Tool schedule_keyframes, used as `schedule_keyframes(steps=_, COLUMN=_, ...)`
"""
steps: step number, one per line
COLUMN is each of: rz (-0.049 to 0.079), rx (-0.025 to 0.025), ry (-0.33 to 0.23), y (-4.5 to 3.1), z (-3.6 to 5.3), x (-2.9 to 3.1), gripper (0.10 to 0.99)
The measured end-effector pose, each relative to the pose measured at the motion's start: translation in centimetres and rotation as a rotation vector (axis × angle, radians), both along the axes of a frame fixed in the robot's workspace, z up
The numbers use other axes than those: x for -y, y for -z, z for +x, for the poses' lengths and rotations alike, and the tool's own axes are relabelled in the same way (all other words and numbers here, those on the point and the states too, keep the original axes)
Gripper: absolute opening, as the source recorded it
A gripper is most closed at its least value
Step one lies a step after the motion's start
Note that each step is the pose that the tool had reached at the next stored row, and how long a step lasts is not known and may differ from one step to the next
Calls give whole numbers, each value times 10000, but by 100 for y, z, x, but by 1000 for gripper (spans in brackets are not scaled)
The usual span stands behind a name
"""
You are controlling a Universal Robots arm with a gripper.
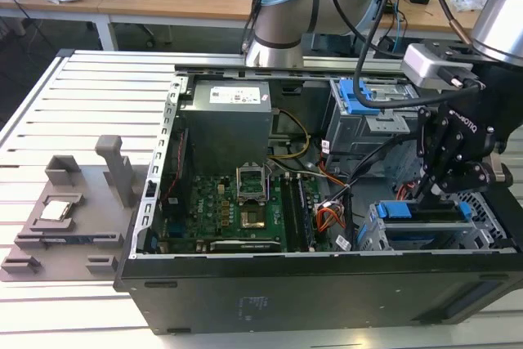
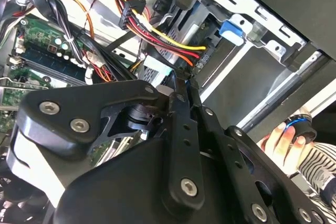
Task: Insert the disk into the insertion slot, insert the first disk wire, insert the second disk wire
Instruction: 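Insert the second disk wire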
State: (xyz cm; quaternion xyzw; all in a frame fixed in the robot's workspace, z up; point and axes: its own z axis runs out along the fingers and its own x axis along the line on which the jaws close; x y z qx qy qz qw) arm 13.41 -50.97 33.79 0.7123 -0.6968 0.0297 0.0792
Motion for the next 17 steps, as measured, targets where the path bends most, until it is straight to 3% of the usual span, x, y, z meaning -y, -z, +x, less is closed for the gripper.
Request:
schedule_keyframes(steps=3, rz=-3, rx=-19, ry=0, y=22, z=3, x=31, gripper=149)
schedule_keyframes(steps=10, rz=1, rx=-29, ry=1, y=39, z=6, x=32, gripper=161)
schedule_keyframes(steps=11, rz=0, rx=-29, ry=1, y=38, z=6, x=32, gripper=227)
schedule_keyframes(steps=13, rz=26, rx=-29, ry=2, y=-16, z=5, x=32, gripper=227)
schedule_keyframes(steps=16, rz=7, rx=-29, ry=1, y=-203, z=6, x=30, gripper=227)
schedule_keyframes(steps=17, rz=74, rx=-30, ry=0, y=-213, z=6, x=30, gripper=212)
